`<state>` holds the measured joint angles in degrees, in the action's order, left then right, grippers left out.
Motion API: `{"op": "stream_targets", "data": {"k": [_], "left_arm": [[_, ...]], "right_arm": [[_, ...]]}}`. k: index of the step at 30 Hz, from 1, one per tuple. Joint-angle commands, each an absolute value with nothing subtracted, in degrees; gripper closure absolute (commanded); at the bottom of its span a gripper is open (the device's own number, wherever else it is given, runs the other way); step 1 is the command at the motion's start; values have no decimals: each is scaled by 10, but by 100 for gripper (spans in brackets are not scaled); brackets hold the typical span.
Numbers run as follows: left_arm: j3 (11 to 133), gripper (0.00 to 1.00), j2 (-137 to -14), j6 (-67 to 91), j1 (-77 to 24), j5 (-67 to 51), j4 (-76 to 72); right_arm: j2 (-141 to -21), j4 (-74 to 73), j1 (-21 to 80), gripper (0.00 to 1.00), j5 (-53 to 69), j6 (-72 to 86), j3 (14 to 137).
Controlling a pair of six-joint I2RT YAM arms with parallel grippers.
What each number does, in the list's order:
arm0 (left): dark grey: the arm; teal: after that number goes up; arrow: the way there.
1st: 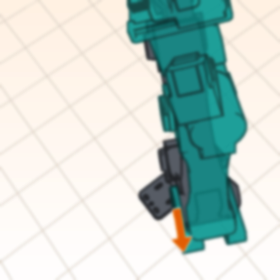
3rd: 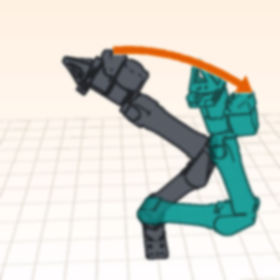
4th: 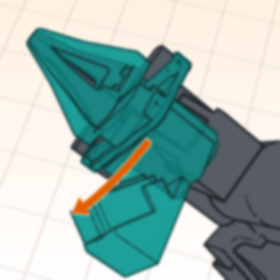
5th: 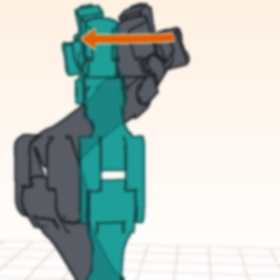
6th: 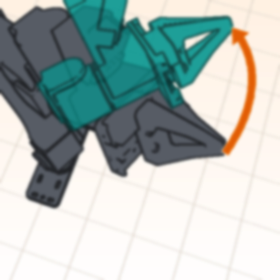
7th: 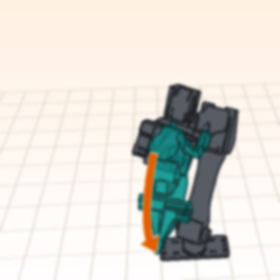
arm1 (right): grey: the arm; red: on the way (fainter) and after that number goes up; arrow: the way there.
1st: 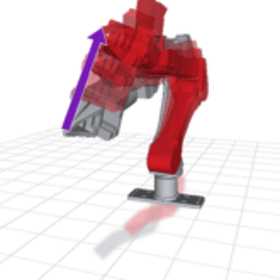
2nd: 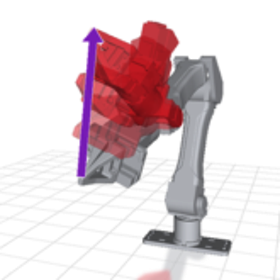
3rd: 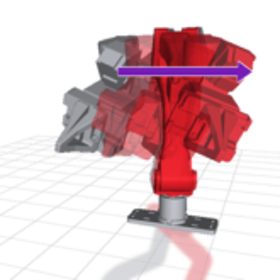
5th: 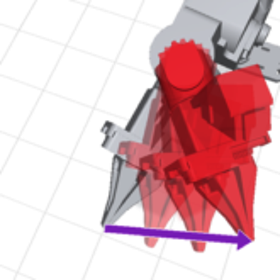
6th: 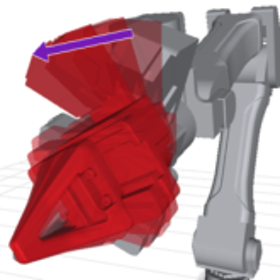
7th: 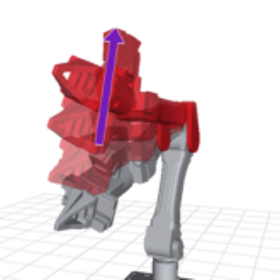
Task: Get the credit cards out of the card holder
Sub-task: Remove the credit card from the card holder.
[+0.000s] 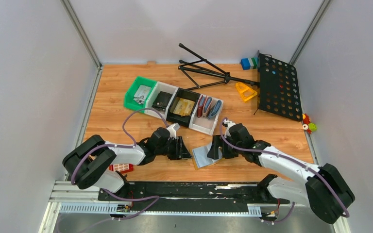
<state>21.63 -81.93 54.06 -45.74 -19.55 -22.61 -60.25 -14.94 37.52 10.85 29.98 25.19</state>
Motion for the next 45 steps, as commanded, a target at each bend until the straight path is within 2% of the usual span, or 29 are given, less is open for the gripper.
{"op": "stream_targets", "data": {"k": [1,3,5,7,10,12,15,18,22,30,37,41,45], "left_arm": [[201,54,-845,555,-461,-206,-279],[196,55,-853,562,-461,-209,-298],[194,55,-849,562,-461,-206,-300],[190,55,-837,559,-461,-200,-295],[175,54,-804,559,-461,-195,-303],[153,49,-760,568,-461,-185,-319],[123,38,-689,576,-458,-171,-329],[108,22,-626,583,-450,-180,-337],[68,8,-556,630,-432,-200,-433],[77,1,-490,691,-417,-233,-487],[84,7,-567,751,-417,-270,-608],[73,23,-614,781,-417,-280,-734],[85,48,-653,806,-417,-312,-808]], "right_arm": [[-651,-82,375,23,190,300,260],[-676,-84,375,34,188,304,267],[-682,-68,375,57,195,313,263],[-672,-46,375,75,211,331,254],[-640,-39,373,94,217,358,249],[-598,-48,368,99,211,376,250],[-526,-35,354,100,215,417,233],[-462,-6,346,100,220,464,216],[-409,16,329,100,250,504,228],[-389,43,321,100,331,548,284],[-392,102,321,100,391,587,281],[-392,66,322,100,386,563,282],[-392,58,322,100,375,552,271]]}}
